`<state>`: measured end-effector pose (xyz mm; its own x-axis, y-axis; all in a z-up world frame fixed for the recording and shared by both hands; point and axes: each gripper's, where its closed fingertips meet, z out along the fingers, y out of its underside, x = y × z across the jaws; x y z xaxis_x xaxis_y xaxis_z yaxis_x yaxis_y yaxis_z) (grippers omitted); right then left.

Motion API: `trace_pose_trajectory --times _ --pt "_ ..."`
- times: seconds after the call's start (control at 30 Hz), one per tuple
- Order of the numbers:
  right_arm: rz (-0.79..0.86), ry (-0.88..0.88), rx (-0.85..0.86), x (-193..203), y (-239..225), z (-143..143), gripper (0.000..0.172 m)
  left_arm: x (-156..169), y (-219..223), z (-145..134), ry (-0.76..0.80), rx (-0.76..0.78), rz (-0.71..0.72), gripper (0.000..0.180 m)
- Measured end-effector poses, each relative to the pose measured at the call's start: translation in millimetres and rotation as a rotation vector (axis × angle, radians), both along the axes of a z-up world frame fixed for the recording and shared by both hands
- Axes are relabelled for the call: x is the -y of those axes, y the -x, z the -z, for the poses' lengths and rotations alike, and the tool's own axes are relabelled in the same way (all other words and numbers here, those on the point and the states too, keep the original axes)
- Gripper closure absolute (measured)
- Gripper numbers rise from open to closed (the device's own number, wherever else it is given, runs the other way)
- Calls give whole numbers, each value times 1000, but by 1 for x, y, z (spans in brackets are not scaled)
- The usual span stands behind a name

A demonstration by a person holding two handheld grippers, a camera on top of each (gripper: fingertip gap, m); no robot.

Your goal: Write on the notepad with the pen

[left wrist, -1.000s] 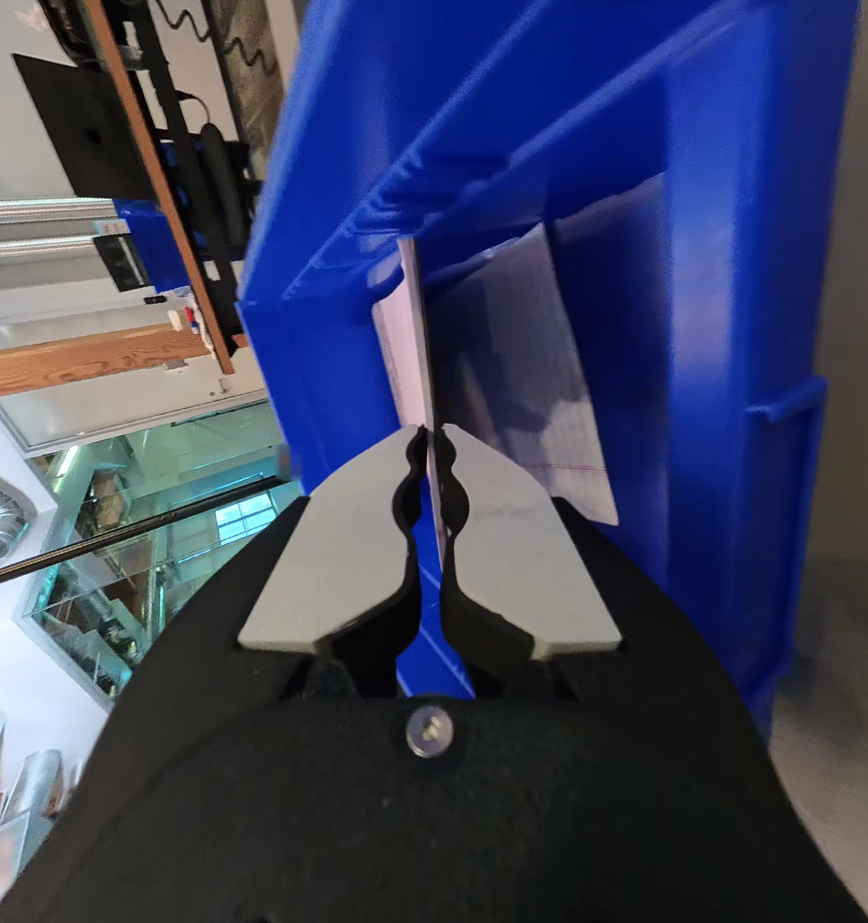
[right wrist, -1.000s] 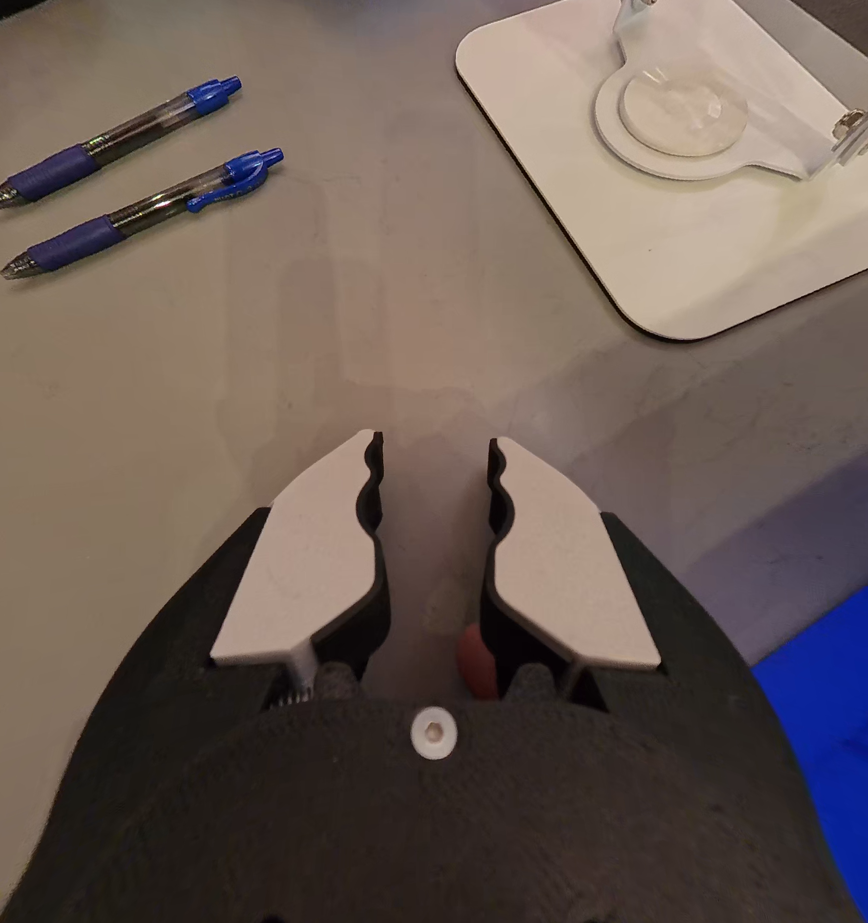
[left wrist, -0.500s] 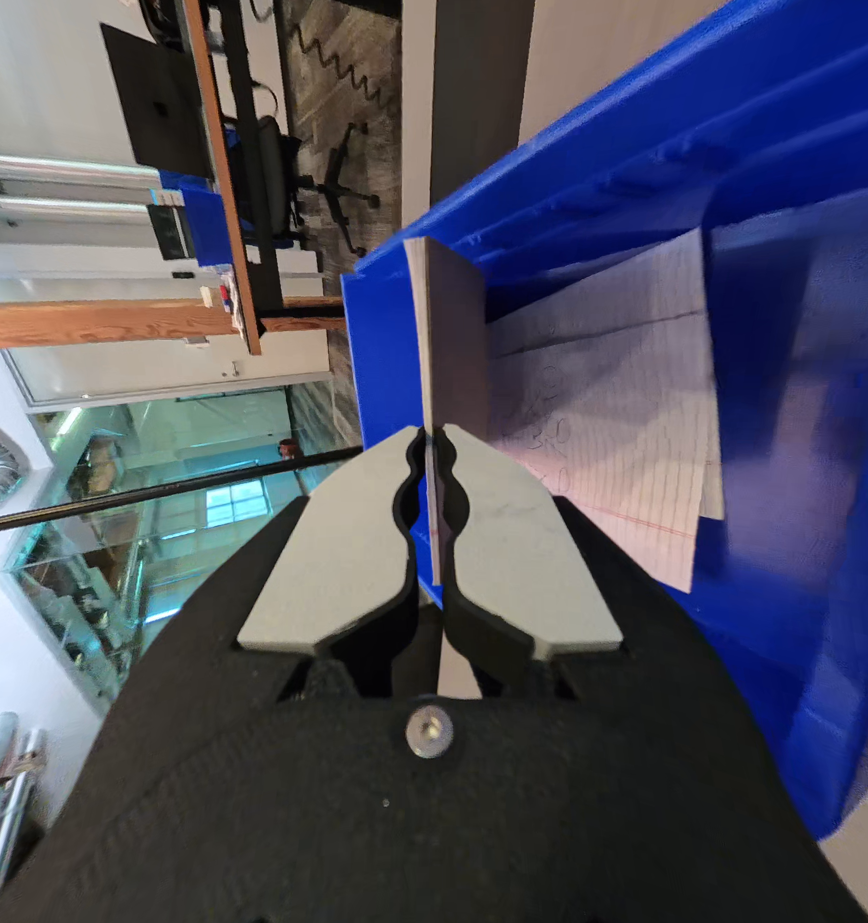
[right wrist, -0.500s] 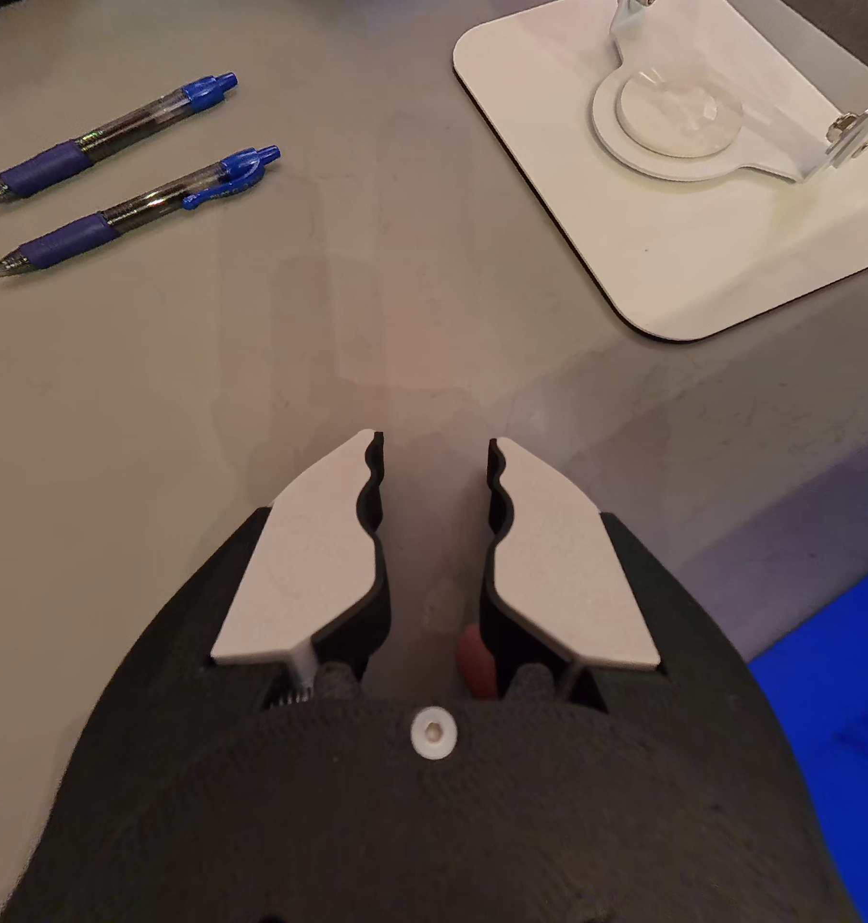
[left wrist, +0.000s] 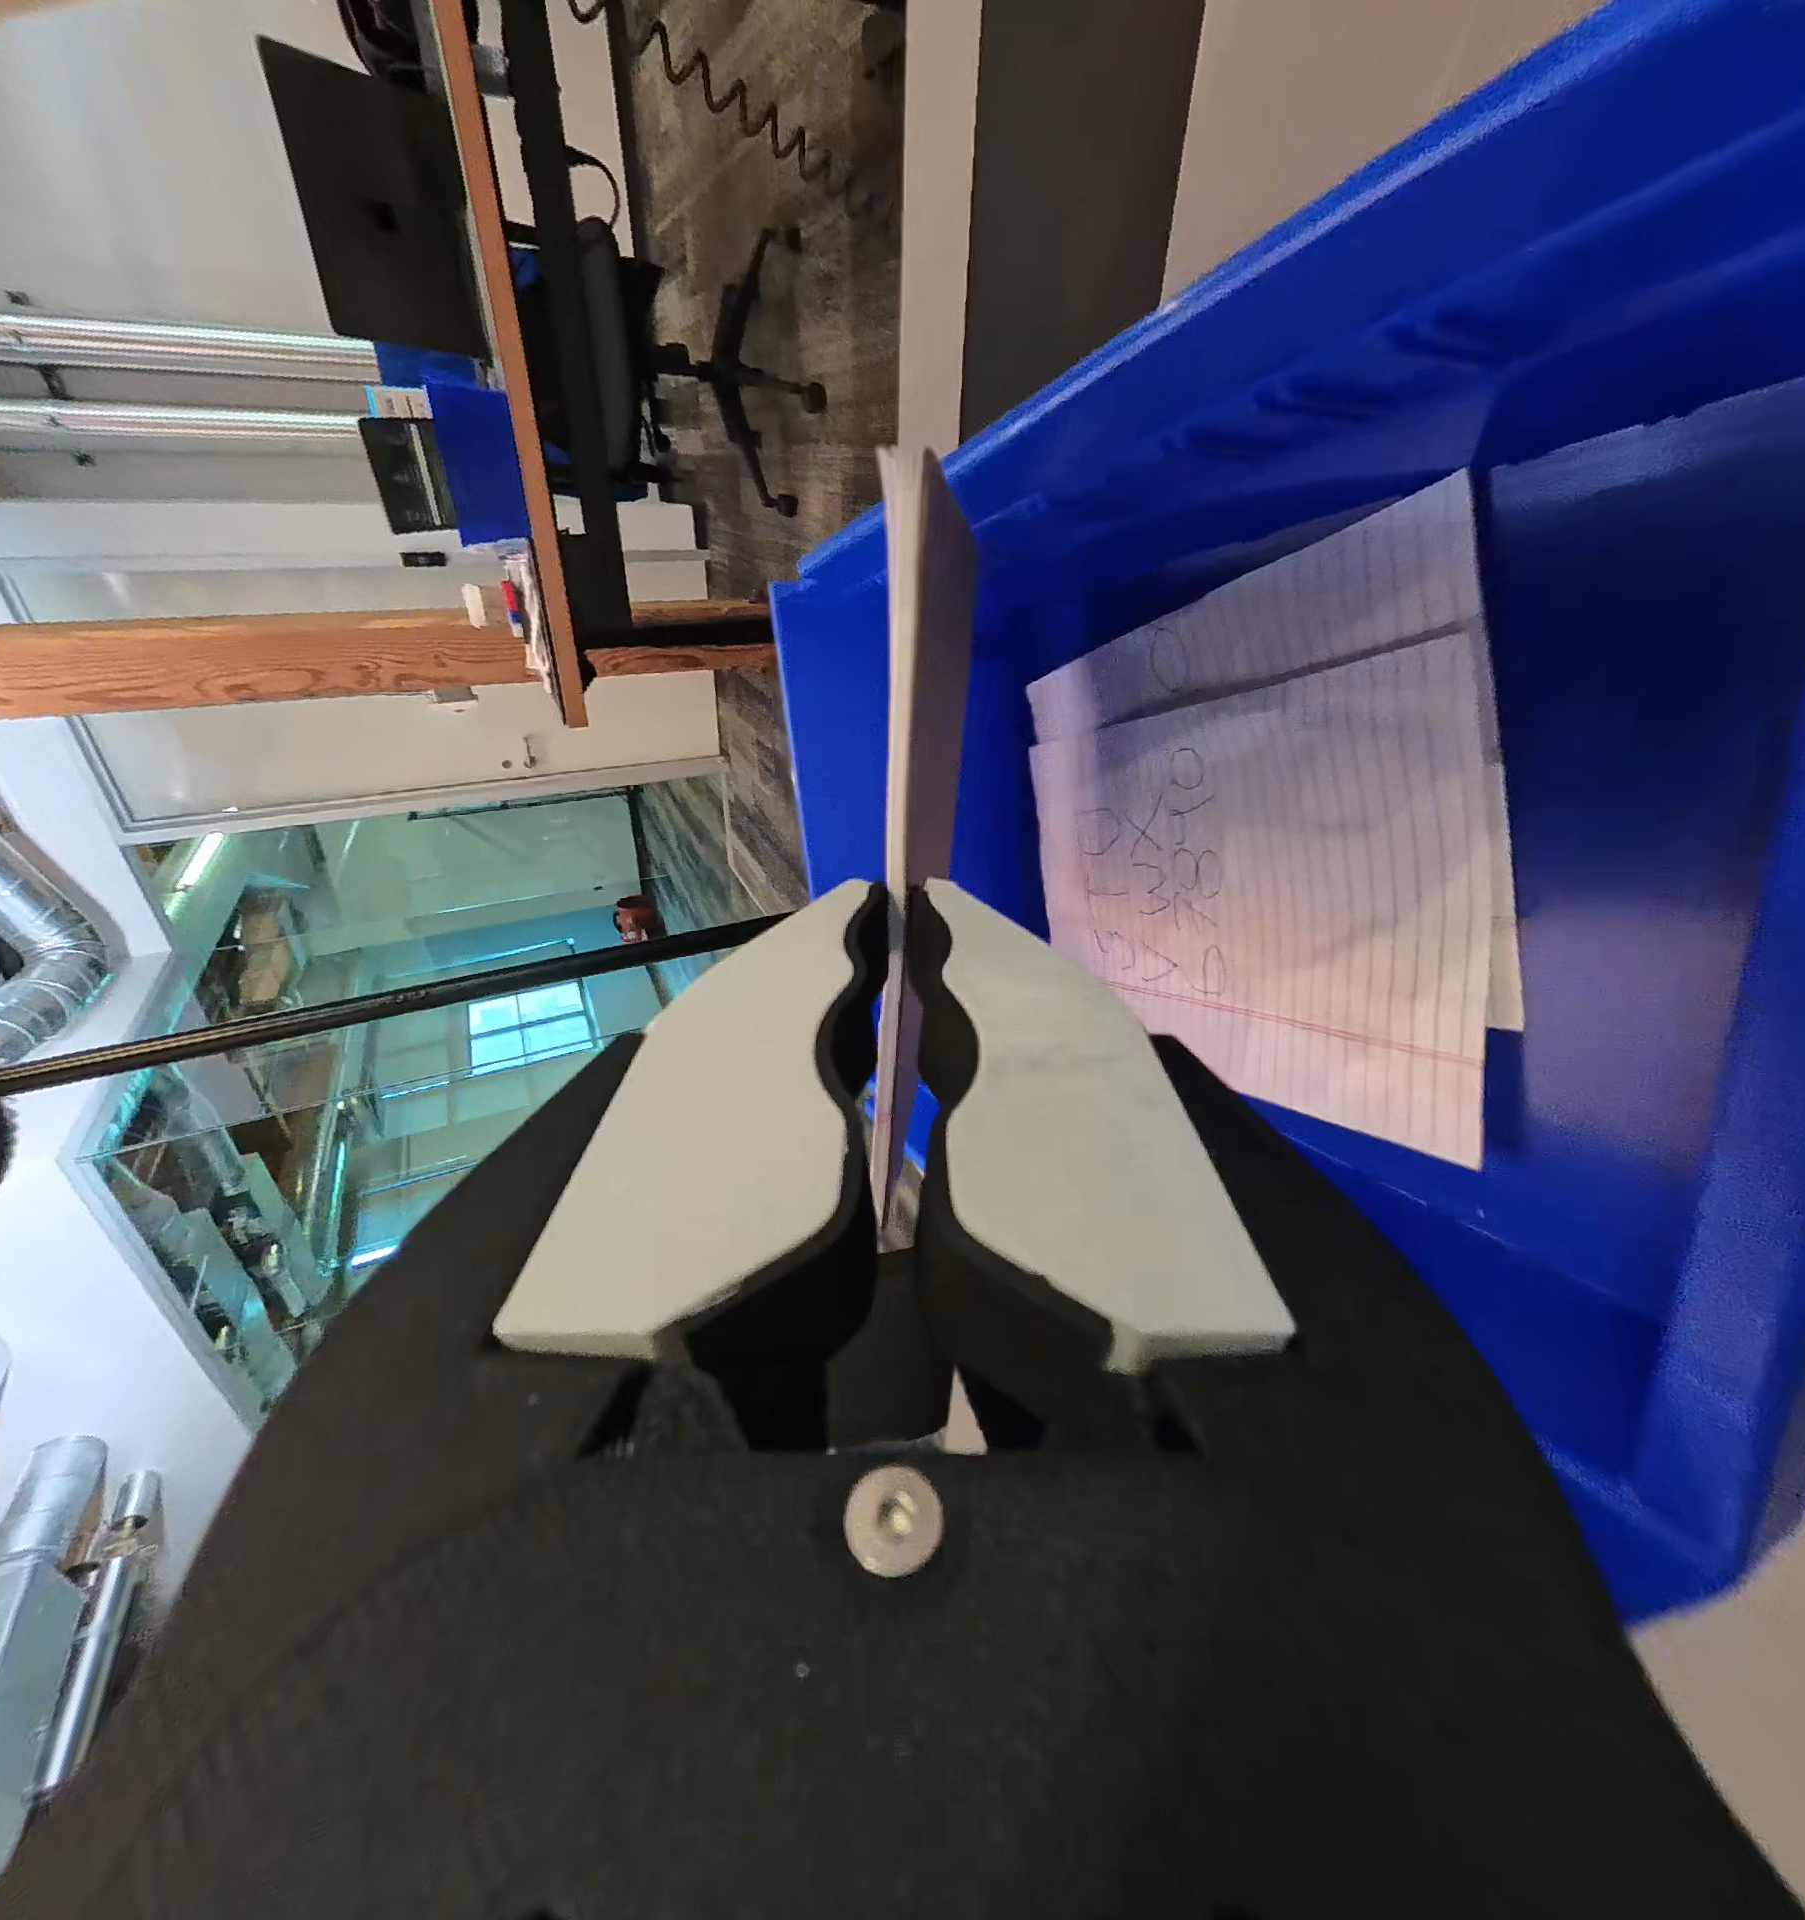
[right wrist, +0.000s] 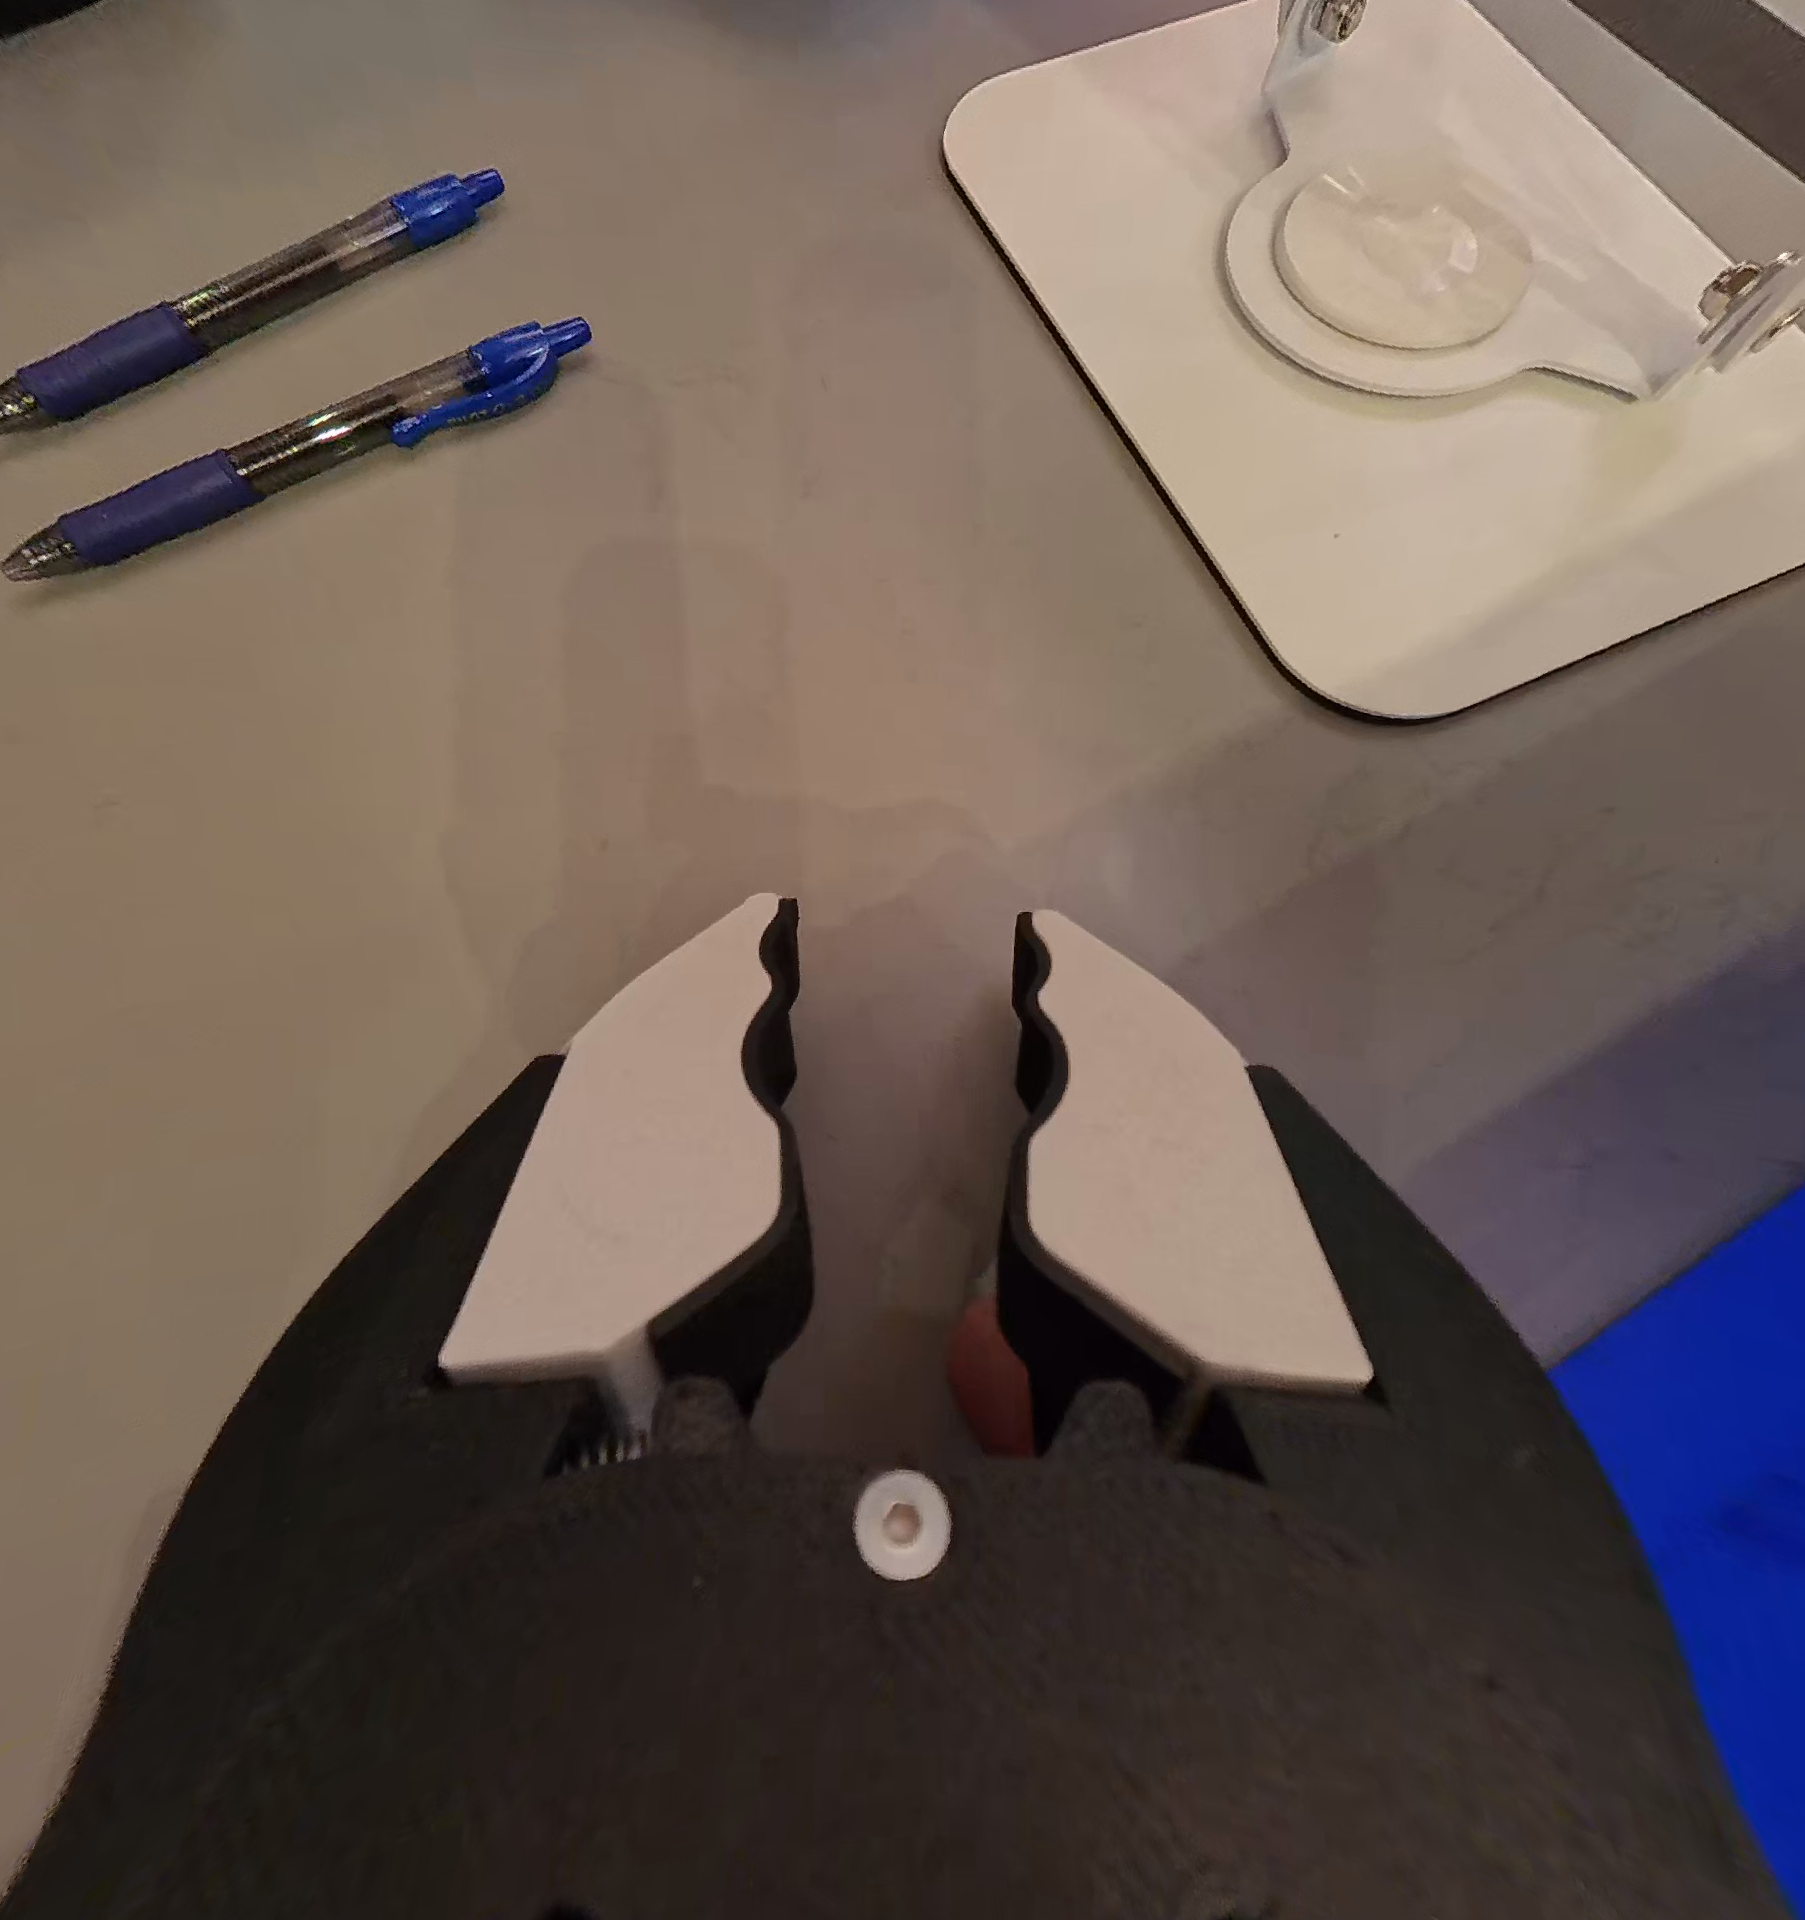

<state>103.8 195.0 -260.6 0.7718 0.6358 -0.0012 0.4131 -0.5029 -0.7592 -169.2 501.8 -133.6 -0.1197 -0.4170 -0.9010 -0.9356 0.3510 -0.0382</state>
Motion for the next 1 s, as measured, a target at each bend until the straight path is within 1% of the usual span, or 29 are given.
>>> trace_pose_trajectory --times 0.1,0.2,0.27,0.4,0.53,0.63,0.77,0.9,1.0 --pt "3 -1 0 0 -1 0 132 23 7 -19 -6 39 14 177" --pt "13 -3 -1 -1 -3 0 132 59 16 -31 -10 68 32 177" --pt "17 -6 -8 -2 -3 -1 133 87 22 -33 0 92 40 177" --pt "24 -6 -16 -2 -2 0 133 146 25 -28 3 116 74 177" --pt "24 -35 23 -1 0 -2 133 191 23 -27 -5 175 93 177" --pt "27 -47 45 5 2 -1 133 215 19 -25 12 224 108 177" --pt "31 -54 81 14 1 3 134 238 7 -14 29 242 137 177" --pt "53 -35 75 24 -3 7 134 261 -5 -14 9 247 157 177" --pt "62 -28 73 30 -5 9 133 281 -19 -19 18 286 191 177"
